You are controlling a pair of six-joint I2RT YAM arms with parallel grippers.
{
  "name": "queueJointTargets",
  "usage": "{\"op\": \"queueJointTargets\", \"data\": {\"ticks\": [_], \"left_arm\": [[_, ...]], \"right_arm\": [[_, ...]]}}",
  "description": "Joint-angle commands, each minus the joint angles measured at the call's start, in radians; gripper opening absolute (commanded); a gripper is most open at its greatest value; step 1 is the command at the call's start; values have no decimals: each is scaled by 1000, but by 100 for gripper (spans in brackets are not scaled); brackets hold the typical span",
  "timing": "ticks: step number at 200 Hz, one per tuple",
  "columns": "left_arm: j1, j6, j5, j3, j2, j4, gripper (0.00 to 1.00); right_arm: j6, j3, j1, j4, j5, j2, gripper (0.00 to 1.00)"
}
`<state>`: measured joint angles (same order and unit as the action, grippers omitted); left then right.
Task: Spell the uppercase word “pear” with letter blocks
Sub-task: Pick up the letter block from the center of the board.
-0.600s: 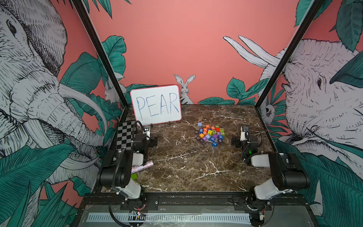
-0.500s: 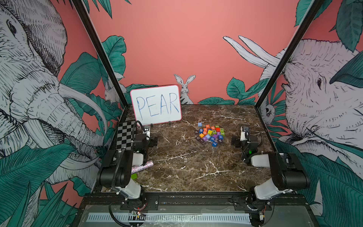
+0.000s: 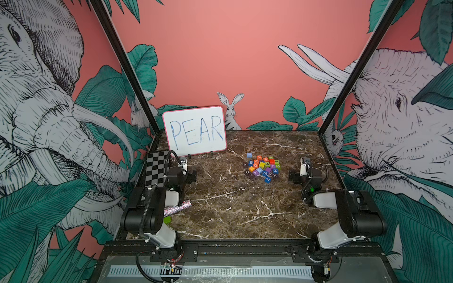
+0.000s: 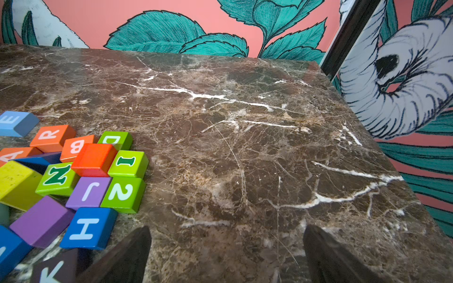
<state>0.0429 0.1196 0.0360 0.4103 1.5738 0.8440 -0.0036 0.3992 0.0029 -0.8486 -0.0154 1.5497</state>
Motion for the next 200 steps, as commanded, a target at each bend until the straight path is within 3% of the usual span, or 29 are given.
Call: {"op": "queueJointTargets", "data": {"ticks": [1, 57, 71, 97, 106, 123, 160, 180, 200], "left_arm": [[-4, -7, -11, 6, -22, 12, 100], [-5, -6, -11, 7, -23, 11, 100], [12, -21, 120, 7, -41, 25, 99], [106, -94, 421, 124, -184, -376, 100], [108, -142, 452, 178, -204, -508, 99], [127, -203, 493, 240, -243, -650, 99], [206, -346, 421, 323, -272, -850, 98], [297, -386, 376, 370, -257, -920, 92], [416, -357, 356, 371, -223, -863, 92]], "right_arm": [[8, -3, -7, -48, 1, 0, 99], [10, -2, -7, -51, 14, -6, 99], [9, 30, -4, 56, 17, -60, 99], [-33, 217, 85, 433, 168, -153, 99], [-3, 255, 117, 486, 189, -161, 99], [48, 286, 154, 496, 116, -153, 99], [27, 451, 286, 694, 57, -87, 99], [17, 546, 338, 784, -22, -21, 93], [3, 659, 376, 870, -98, 67, 88]]}}
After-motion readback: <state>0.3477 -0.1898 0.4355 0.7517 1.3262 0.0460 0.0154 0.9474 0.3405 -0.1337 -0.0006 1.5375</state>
